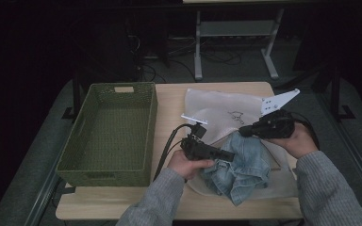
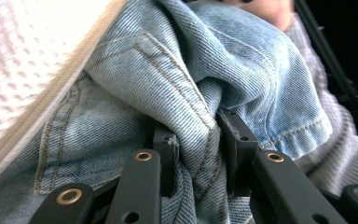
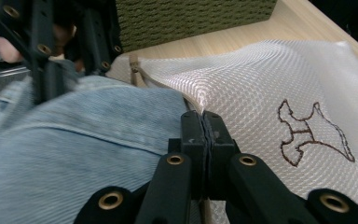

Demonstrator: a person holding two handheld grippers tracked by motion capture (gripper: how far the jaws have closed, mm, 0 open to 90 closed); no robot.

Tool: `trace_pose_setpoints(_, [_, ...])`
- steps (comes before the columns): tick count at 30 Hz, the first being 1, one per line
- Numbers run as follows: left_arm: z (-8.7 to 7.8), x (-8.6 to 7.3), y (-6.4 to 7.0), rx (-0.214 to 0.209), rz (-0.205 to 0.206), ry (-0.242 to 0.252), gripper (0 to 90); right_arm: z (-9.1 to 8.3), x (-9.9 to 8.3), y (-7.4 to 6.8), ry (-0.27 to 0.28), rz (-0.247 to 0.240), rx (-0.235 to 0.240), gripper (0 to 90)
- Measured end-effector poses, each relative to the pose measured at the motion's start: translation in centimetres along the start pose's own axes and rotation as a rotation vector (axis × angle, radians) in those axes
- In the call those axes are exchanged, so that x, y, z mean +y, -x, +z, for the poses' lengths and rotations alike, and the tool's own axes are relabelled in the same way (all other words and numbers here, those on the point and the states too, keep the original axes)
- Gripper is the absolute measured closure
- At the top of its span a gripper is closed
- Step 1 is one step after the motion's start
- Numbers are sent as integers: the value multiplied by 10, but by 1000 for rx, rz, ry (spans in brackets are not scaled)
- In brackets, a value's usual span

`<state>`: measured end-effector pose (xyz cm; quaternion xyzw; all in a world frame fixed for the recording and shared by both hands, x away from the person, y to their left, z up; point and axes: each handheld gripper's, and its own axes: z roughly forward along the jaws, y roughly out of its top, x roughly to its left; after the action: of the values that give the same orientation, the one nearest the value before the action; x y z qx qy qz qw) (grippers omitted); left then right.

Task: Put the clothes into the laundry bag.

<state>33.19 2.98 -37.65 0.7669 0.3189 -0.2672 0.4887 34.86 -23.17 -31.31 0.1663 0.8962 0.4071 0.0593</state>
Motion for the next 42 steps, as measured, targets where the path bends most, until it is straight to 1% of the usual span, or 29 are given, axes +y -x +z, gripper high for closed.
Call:
trace_pose_setpoints(3, [7, -6, -11, 28, -46, 2, 709, 2, 0, -1, -8, 0, 10, 884])
trace_pose_setpoints(5, [9, -9, -15, 43, -72, 14, 709, 2, 0, -2, -7, -3, 17, 884])
trace_pose_setpoints(7, [11, -8, -16, 55, -71, 16, 709, 1, 1, -2, -3, -5, 18, 884])
trace_pose_setpoints(8, [11, -7, -14, 57, -68, 21, 709, 1, 0, -2, -7, -4, 18, 884])
trace_pose_setpoints(10, [8, -4, -10, 45, -56, 40, 710, 1, 0, -2, -12, -3, 16, 884])
trace_pose_setpoints(12, [4, -1, -6, 45, -44, 57, 710, -1, -1, -2, -1, 0, 14, 884])
trace_pose_setpoints(13, [3, 1, -4, 52, -41, 60, 711, -2, -1, -1, 8, 1, 16, 884])
trace_pose_setpoints(14, [2, 1, -4, 65, -41, 62, 711, -3, -1, -1, 14, 5, 16, 884])
trace_pose_setpoints(16, [3, 1, -7, 94, -53, 67, 712, -4, -1, -2, 11, 2, 16, 884])
trace_pose_setpoints(20, [9, -6, -19, 152, -97, 75, 712, 0, -1, -3, -5, -1, 21, 884])
trace_pose_setpoints(21, [10, -9, -23, 166, -101, 76, 712, 1, 0, -3, -9, -2, 25, 884])
trace_pose_setpoints(22, [11, -11, -25, 166, -112, 84, 713, 2, 0, -3, -11, -6, 27, 884])
trace_pose_setpoints(24, [10, -12, -25, 146, -110, 97, 713, 3, 1, -4, -21, -9, 26, 884])
trace_pose_setpoints(27, [4, -10, -20, 119, -107, 151, 716, 4, 0, -4, -28, -5, 30, 884])
trace_pose_setpoints(28, [0, -8, -18, 103, -110, 184, 719, 4, 0, -3, -25, -3, 30, 884])
trace_pose_setpoints(29, [-2, -7, -17, 102, -109, 201, 721, 3, -1, -3, -15, -1, 35, 884])
trace_pose_setpoints(31, [-1, -7, -16, 149, -103, 193, 722, 2, -1, -3, -10, 1, 37, 884])
trace_pose_setpoints(33, [3, -9, -19, 158, -118, 193, 723, 5, -2, -3, -24, -1, 35, 884])
trace_pose_setpoints(36, [7, -14, -23, 191, -130, 182, 725, 9, -5, -3, -40, 6, 36, 884])
trace_pose_setpoints(37, [8, -16, -23, 206, -120, 174, 725, 10, -6, -3, -43, 10, 37, 884])
trace_pose_setpoints(38, [9, -17, -23, 214, -118, 165, 723, 11, -7, -2, -44, 9, 39, 884])
trace_pose_setpoints(40, [11, -19, -23, 209, -124, 157, 715, 12, -9, -2, -54, 12, 41, 884])
trace_pose_setpoints(42, [10, -20, -21, 207, -116, 151, 692, 12, -11, -2, -58, 13, 38, 884])
